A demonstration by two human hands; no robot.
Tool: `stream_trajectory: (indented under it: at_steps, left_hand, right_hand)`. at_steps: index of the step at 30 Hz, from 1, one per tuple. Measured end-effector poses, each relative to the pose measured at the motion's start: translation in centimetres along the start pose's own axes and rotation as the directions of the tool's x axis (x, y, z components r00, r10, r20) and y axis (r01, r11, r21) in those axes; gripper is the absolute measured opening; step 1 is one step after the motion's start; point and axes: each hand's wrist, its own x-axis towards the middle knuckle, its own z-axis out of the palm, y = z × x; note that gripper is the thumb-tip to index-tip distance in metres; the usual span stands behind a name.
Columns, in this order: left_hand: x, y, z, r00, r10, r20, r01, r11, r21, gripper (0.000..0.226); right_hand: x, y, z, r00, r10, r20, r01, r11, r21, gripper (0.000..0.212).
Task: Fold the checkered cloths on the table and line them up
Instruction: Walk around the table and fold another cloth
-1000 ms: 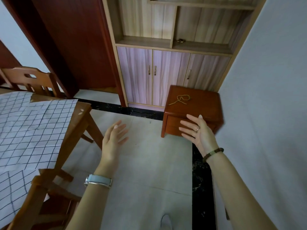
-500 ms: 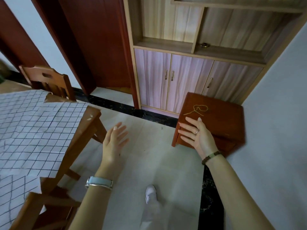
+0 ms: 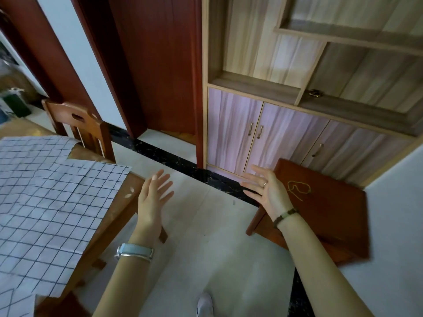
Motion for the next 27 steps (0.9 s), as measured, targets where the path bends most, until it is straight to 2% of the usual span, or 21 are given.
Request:
stream_trajectory:
  at_steps: [4, 7, 17, 22, 27]
  left_hand:
    - [3.4, 0.4, -0.5, 0.999, -0.003, -0.032, 0.003, 1.000, -0.016, 0.038]
    - [5.3, 0.3, -1.4, 0.998, -0.023, -0.059, 0.023, 1.000, -0.015, 0.043]
    - [10.5, -0.5, -2.1, 0.967, -0.090, -0.240, 0.077, 0.995, -0.061, 0.040]
    - [13.3, -0.2, -2.0, 0.926, -0.106, -0.362, 0.067, 0.990, -0.120, 0.033]
    - [16.4, -0.6, -0.2, 0.859, -0.127, -0.496, 0.035, 0.981, -0.191, 0.036]
  right_hand:
    - [3.4, -1.3, 2.0, 0.999, -0.005, 0.041, 0.006, 0.999, -0.031, 0.041]
    - [5.8, -1.9, 3.4, 0.997, 0.009, 0.082, -0.006, 0.999, -0.040, 0.045]
    - [14.3, -2.7, 8.1, 0.969, 0.060, 0.241, -0.037, 0.994, -0.102, 0.047]
    - [19.9, -3.9, 10.5, 0.931, 0.089, 0.354, -0.047, 0.991, -0.123, 0.049]
    - [25.7, -5.5, 12.5, 0.888, 0.133, 0.439, -0.063, 0.984, -0.169, 0.046]
